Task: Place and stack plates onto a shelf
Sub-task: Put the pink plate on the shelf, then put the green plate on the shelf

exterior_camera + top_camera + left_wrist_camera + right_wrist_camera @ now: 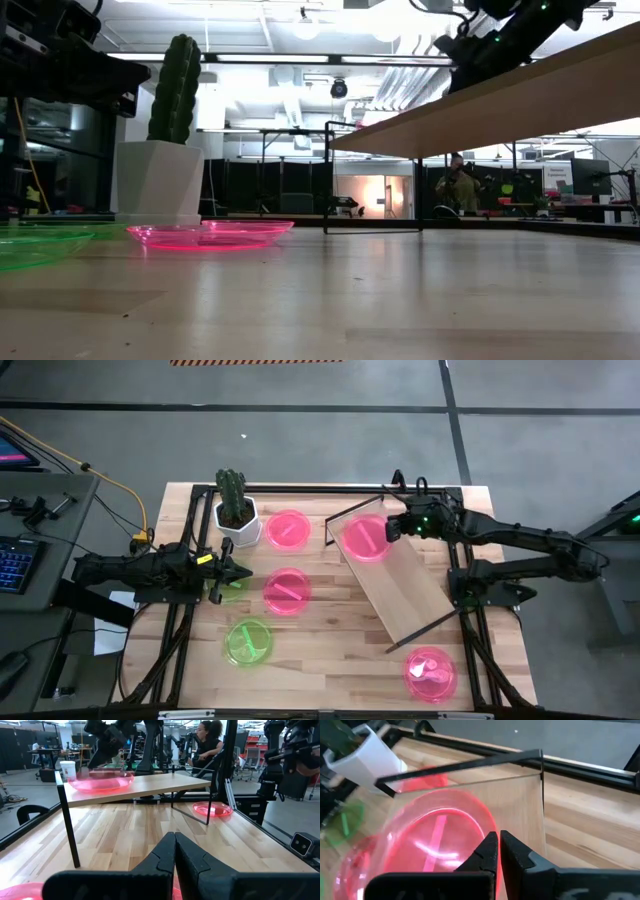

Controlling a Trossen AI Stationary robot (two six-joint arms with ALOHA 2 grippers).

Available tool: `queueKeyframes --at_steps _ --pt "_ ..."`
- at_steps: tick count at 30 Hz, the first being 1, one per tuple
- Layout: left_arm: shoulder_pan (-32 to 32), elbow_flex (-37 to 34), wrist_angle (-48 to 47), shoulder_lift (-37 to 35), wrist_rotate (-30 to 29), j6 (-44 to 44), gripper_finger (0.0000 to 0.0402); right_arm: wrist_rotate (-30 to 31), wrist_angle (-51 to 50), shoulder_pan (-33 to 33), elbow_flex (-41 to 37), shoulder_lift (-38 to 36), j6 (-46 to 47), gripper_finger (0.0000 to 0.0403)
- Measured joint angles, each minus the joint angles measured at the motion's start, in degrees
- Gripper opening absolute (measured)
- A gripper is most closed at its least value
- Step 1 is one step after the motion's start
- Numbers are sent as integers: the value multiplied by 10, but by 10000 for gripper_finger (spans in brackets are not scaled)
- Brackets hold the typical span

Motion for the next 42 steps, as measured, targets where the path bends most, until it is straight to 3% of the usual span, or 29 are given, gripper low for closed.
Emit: queueKeyframes --at_steps 8,15,22,25,32,42 --pt "0 0 0 0 0 0 0 15 0 -14 0 12 -6 4" --pt "0 0 0 0 0 0 0 30 41 -31 0 -48 -51 75" --pt "0 0 0 0 0 0 0 -107 142 18 -6 -60 -156 158" --pt "0 0 0 0 0 0 0 -129 210 63 -23 -53 -202 177" --pt "0 0 0 0 0 0 0 -118 240 147 -27 -52 -237 186" --pt "0 0 0 0 0 0 0 -74 240 198 -27 -52 -254 185"
